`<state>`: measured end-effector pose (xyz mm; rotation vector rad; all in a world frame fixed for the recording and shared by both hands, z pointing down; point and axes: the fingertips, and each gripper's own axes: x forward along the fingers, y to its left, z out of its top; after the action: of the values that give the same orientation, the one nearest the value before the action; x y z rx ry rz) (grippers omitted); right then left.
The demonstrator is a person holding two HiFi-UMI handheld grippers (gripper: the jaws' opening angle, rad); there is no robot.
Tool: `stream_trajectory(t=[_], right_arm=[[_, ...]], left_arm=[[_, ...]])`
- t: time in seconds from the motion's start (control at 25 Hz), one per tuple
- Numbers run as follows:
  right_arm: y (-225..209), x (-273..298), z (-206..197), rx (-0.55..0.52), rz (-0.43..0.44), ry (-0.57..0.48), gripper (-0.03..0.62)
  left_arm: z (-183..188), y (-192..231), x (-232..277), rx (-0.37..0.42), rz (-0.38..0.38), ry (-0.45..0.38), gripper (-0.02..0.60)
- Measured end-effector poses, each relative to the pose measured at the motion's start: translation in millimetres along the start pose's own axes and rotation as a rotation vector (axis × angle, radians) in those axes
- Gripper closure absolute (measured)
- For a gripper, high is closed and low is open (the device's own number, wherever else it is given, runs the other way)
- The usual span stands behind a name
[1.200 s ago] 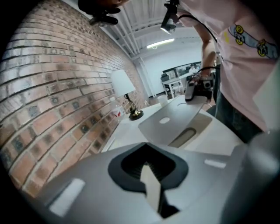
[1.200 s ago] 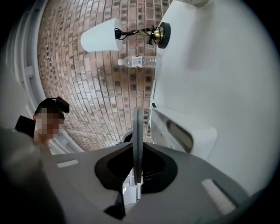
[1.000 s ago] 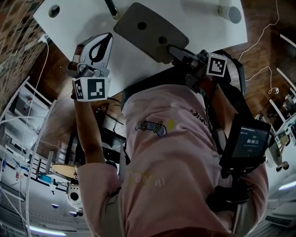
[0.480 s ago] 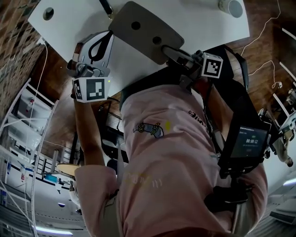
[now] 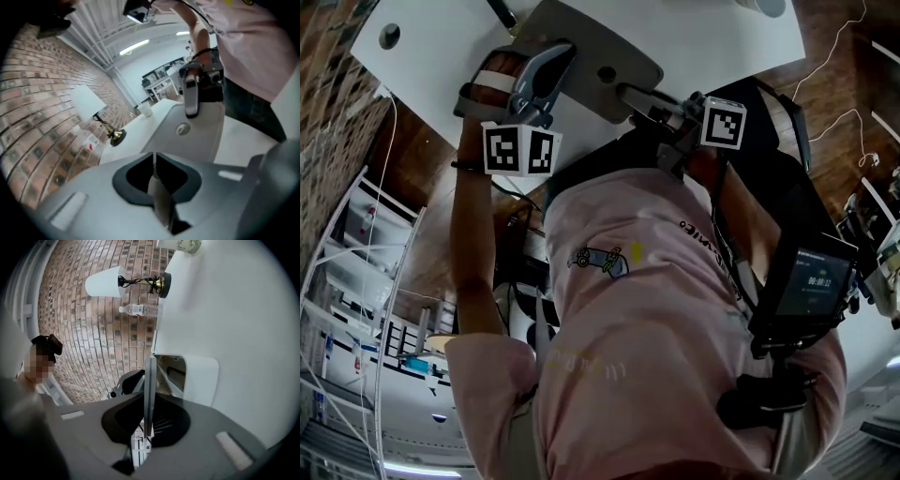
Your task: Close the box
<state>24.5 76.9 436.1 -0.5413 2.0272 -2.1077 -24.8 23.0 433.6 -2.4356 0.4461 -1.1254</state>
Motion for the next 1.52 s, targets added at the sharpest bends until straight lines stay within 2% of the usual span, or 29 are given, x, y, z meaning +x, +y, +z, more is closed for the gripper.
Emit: stream_trajectory(t=[0.08, 0.16, 0.36, 0.44, 0.52, 0.6, 0.72, 0.76, 0.8, 0.96, 1.08, 1.24, 1.52], right_arm=[[-1.4, -0.4, 0.2, -0.006, -0.004, 0.003, 0.577], [-2.8, -0.5, 0.9, -0.008, -0.008, 0.004, 0.577], [-3.2, -2.0, 1.2, -0.028, -0.036, 0.010, 0.574], [-1.5, -2.8, -0.7, -0.057, -0.052, 0.048, 0.555], [2.5, -2.1, -1.5, -0.072, -0.054, 0.078, 0.492], [3.9, 0.2, -2.0, -0.080, -0.055, 0.093, 0.487], [-0.7, 1.0, -1.1, -0.093, -0.097, 0.098, 0.509], [-1.8, 1.9, -1.2, -0.089, -0.101, 0.095, 0.555], [-2.1, 3.2, -1.7, -0.081, -0.095, 0.091, 0.560], [0.1, 8.9, -2.2, -0.069, -0.097, 0.091, 0.566], [-0.7, 12.8, -0.3, -0.044, -0.113, 0.111, 0.562], [-2.1, 17.9, 0.4, -0.020, -0.147, 0.152, 0.553], [-7.7, 23.9, -2.4, 0.030, -0.221, 0.224, 0.537]], left_arm=[[-2.5, -3.1, 10.5, 0.054, -0.032, 0.029, 0.580], [-6.0, -1.8, 13.7, 0.064, -0.064, 0.043, 0.580], [-6.4, -3.1, 14.2, 0.051, -0.124, 0.018, 0.580], [-6.0, -4.5, 14.7, 0.011, -0.148, -0.008, 0.580], [-6.7, -4.9, 14.2, -0.017, -0.172, -0.030, 0.581], [-7.5, -4.2, 13.5, -0.013, -0.191, -0.041, 0.581], [-7.7, -3.9, 13.1, 0.058, -0.204, -0.029, 0.581], [-8.2, -3.6, 12.9, 0.079, -0.201, -0.021, 0.581], [-8.7, -2.8, 12.7, 0.086, -0.193, -0.018, 0.581], [-11.4, 2.9, 10.7, 0.022, -0.164, -0.042, 0.581], [-20.0, 12.1, 8.2, -0.042, -0.146, -0.022, 0.581], [-29.7, 18.8, 8.6, -0.209, -0.148, -0.036, 0.581], [-38.8, 16.6, 12.2, -0.210, -0.201, -0.064, 0.581]])
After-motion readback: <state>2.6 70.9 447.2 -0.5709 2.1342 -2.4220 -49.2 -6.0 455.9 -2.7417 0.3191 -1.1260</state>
